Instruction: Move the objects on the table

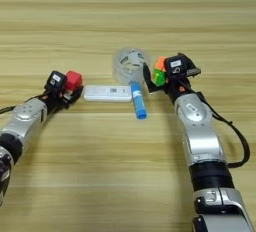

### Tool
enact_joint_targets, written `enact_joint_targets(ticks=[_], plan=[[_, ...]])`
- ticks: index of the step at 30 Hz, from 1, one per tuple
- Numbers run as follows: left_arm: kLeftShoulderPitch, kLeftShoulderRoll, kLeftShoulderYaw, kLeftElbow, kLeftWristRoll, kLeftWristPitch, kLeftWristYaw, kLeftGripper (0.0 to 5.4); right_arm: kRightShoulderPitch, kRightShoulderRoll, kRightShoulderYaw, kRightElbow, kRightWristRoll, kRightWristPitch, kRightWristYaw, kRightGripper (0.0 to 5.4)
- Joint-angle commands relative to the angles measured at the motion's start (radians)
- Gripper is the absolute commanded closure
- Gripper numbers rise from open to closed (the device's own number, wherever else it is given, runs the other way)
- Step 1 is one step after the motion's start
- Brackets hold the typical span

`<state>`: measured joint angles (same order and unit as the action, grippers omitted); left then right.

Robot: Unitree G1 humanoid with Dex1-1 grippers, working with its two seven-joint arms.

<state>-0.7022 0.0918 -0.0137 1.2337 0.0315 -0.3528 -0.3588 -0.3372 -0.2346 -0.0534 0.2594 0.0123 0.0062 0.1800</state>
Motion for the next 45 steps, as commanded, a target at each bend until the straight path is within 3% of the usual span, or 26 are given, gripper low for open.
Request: enact_joint_targets(ticks=[1, 17, 28, 37, 45], plan=[[0.004, -0.002, 0.008, 0.0, 0.004, 0.003, -0.001, 1.62, -0.001, -0.001, 0.003, -0.015, -0.005, 0.004, 0.0, 0.0], [0.007, -0.001, 0.046, -0.061, -0.016, -0.023, -0.006, 0.07, 0.075, -0.006, 0.043, -0.119, -0.025, 0.037, 0.03, 0.0], [0.022, 0.006, 0.065, -0.142, -0.049, -0.028, -0.021, 0.02, 0.168, -0.017, 0.099, -0.227, -0.034, 0.109, 0.09, 0.0], [0.037, 0.012, 0.085, -0.188, -0.062, -0.02, -0.019, 0.02, 0.208, -0.026, 0.137, -0.223, -0.05, 0.139, 0.127, 0.0], [0.058, 0.011, 0.085, -0.236, -0.075, -0.014, -0.02, 0.02, 0.198, -0.024, 0.16, -0.152, -0.065, 0.137, 0.135, 0.0]])
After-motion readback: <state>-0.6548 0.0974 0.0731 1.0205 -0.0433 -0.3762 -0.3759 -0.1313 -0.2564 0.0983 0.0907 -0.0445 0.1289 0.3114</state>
